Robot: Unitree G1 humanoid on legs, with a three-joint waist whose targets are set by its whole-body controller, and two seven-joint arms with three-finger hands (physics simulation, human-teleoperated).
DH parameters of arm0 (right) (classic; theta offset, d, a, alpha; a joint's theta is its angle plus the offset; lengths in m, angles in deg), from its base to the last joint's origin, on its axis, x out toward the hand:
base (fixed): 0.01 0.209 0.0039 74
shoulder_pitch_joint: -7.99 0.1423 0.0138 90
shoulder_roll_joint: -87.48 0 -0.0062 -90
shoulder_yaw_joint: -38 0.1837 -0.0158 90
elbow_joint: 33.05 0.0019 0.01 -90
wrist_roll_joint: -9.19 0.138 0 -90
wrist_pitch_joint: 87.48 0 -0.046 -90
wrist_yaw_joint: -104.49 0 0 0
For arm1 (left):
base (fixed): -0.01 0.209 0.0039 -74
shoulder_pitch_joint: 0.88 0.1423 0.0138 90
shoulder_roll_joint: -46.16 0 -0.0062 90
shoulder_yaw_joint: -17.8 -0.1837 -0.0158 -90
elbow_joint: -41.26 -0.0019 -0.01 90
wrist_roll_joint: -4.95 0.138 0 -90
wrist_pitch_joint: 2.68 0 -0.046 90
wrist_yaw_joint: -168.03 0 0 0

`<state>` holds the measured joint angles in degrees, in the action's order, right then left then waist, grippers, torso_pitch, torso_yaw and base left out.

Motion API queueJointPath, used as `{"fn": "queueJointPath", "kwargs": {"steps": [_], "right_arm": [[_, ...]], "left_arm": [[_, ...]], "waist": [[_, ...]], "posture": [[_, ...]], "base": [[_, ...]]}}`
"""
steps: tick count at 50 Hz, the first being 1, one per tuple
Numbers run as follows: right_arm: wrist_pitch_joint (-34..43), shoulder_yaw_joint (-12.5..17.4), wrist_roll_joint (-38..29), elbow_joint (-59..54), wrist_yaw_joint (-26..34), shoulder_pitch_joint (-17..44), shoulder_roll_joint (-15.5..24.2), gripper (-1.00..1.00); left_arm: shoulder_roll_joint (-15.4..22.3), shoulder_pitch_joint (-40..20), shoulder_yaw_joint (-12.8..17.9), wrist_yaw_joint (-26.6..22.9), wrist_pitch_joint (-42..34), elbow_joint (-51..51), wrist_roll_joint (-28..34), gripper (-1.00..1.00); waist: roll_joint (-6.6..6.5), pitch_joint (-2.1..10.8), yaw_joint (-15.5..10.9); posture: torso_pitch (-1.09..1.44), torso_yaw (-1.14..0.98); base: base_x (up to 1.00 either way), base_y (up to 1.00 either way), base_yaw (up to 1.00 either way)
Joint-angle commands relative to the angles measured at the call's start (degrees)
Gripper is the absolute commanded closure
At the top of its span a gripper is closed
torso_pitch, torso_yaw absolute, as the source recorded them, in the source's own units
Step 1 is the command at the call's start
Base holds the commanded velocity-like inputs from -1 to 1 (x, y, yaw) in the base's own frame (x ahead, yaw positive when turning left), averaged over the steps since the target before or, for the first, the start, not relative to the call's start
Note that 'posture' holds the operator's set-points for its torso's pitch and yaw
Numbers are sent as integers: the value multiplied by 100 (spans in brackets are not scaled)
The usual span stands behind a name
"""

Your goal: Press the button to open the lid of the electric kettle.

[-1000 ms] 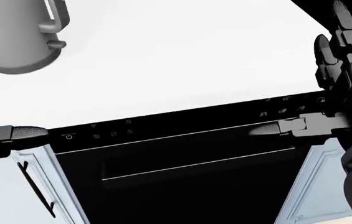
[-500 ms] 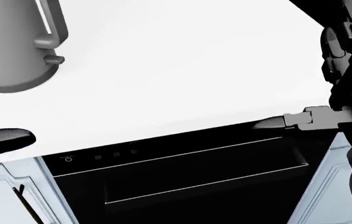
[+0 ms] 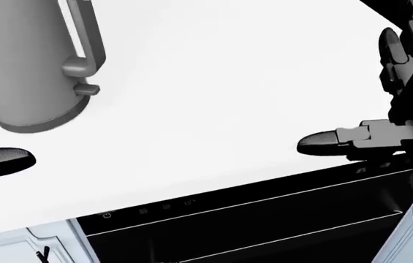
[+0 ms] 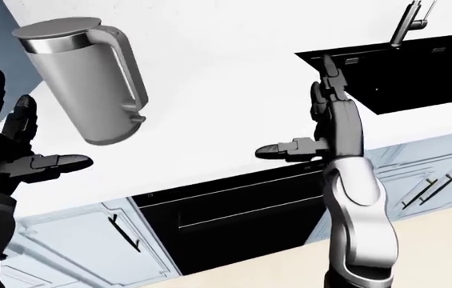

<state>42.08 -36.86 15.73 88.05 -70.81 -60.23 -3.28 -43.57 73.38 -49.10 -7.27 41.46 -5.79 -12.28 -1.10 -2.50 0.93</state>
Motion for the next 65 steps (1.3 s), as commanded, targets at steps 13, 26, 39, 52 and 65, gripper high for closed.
{"fn": "queueJointPath", "kwargs": {"steps": [13, 26, 39, 52, 65], "right_arm": [[-99, -9, 50, 149, -19, 160, 33, -100], [-81, -12, 52, 145, -31, 182, 42, -100], [-27, 2, 77, 168, -50, 208, 62, -100], [-9, -7, 76, 191, -48, 194, 60, -100], [-45, 2, 71, 164, -46, 191, 59, -100]], "left_arm": [[74, -7, 132, 12, 146, 128, 4, -100], [106, -55, 150, 12, 81, 163, -16, -100], [151, -97, 183, 49, 17, 190, -79, -100], [155, -88, 181, 63, 20, 190, -93, -100], [161, -81, 191, 66, 6, 214, -113, -100]], "waist": [[76, 95, -93], [30, 77, -31], [110, 122, -102], [27, 91, -47], [118, 114, -86]], "posture": [[0, 0], [0, 0], [0, 0], [0, 0], [0, 0]], "base": [[12, 25, 0], [10, 23, 0], [6, 20, 0], [4, 20, 0], [4, 20, 0]]}}
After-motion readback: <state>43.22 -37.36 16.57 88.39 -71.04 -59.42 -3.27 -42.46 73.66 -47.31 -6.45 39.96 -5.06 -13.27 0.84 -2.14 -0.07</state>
